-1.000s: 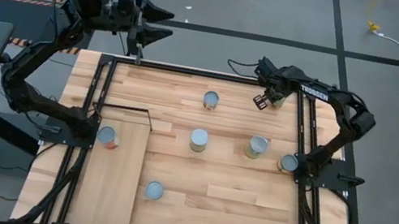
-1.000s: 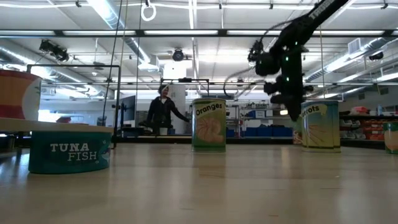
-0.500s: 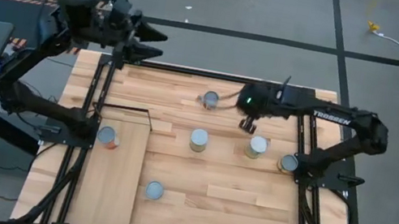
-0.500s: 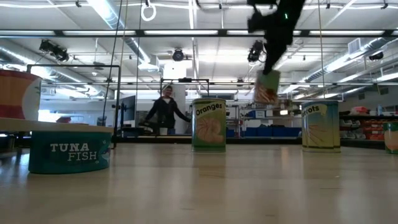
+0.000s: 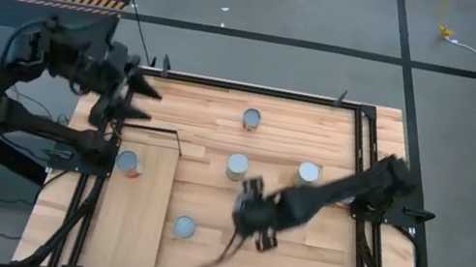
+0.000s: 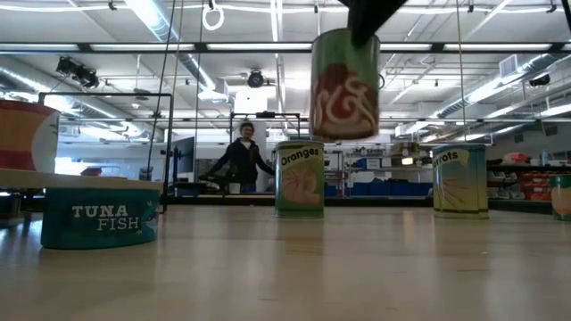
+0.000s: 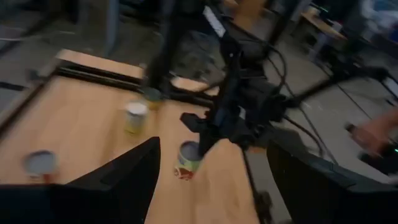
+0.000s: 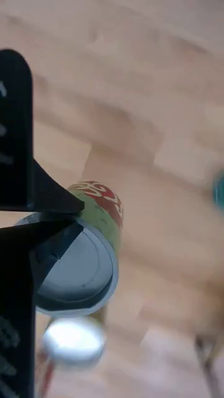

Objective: Pick and place cans onto a shelf
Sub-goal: Put the green can on the shelf

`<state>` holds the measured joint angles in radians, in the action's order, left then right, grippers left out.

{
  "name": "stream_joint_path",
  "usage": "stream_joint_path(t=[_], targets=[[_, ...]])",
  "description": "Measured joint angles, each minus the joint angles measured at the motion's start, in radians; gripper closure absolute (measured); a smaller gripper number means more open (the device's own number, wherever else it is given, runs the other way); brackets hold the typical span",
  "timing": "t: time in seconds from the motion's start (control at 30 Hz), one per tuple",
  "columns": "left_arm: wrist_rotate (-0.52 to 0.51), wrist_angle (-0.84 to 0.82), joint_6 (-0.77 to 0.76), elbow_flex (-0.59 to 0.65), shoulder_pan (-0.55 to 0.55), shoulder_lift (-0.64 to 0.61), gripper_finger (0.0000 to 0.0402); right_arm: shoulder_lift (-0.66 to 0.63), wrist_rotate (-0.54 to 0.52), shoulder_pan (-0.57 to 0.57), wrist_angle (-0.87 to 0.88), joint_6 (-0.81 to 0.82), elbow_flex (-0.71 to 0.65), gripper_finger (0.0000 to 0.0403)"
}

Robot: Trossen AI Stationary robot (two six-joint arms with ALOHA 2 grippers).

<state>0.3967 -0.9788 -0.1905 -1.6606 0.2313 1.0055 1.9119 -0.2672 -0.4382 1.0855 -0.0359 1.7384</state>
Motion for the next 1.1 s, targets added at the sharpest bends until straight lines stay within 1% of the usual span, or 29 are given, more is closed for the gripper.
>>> stream_joint_path(t=[0.1,0.23,0.33,0.47,0.6,0.7,0.77,0.83,0.9,1.0,1.1], targets=[[-0.005,0.036,-0.002,0.076,-0.121,-0.019,0.0104,0.103,-0.046,-0.037,0.006,-0.009,0.038,0.0385],[-0.114,0.057,-0.02,0.18,-0.302,0.0,0.0104,0.213,-0.109,-0.041,0.052,-0.045,0.115,0.0377],[-0.216,0.071,-0.04,0.243,-0.434,0.04,0.0104,0.253,-0.11,-0.036,0.057,-0.05,0.155,0.0376],[-0.293,0.089,-0.076,0.261,-0.549,0.108,0.0104,0.266,-0.089,-0.027,0.041,-0.041,0.16,0.0368],[-0.316,0.092,-0.094,0.261,-0.584,0.194,0.0104,0.261,-0.071,-0.02,0.001,-0.038,0.156,0.0334],[-0.331,0.092,-0.094,0.261,-0.585,0.244,0.0104,0.251,-0.07,-0.017,-0.009,-0.012,0.157,0.0294],[-0.345,0.096,-0.088,0.261,-0.582,0.269,0.0104,0.225,-0.068,-0.017,-0.005,0.044,0.157,0.0268],[-0.377,0.101,-0.087,0.262,-0.582,0.29,0.0104,0.177,-0.08,-0.024,0.008,0.124,0.157,0.0247],[-0.405,0.132,-0.081,0.262,-0.582,0.309,0.0104,0.112,-0.133,-0.045,0.008,0.187,0.14,0.0233],[-0.366,0.201,-0.096,0.261,-0.584,0.351,0.0105,0.004,-0.212,-0.097,0.032,0.271,0.076,0.0225],[-0.329,0.29,-0.158,0.261,-0.584,0.43,0.0114,-0.112,-0.256,-0.149,0.039,0.396,-0.03,0.0225]])
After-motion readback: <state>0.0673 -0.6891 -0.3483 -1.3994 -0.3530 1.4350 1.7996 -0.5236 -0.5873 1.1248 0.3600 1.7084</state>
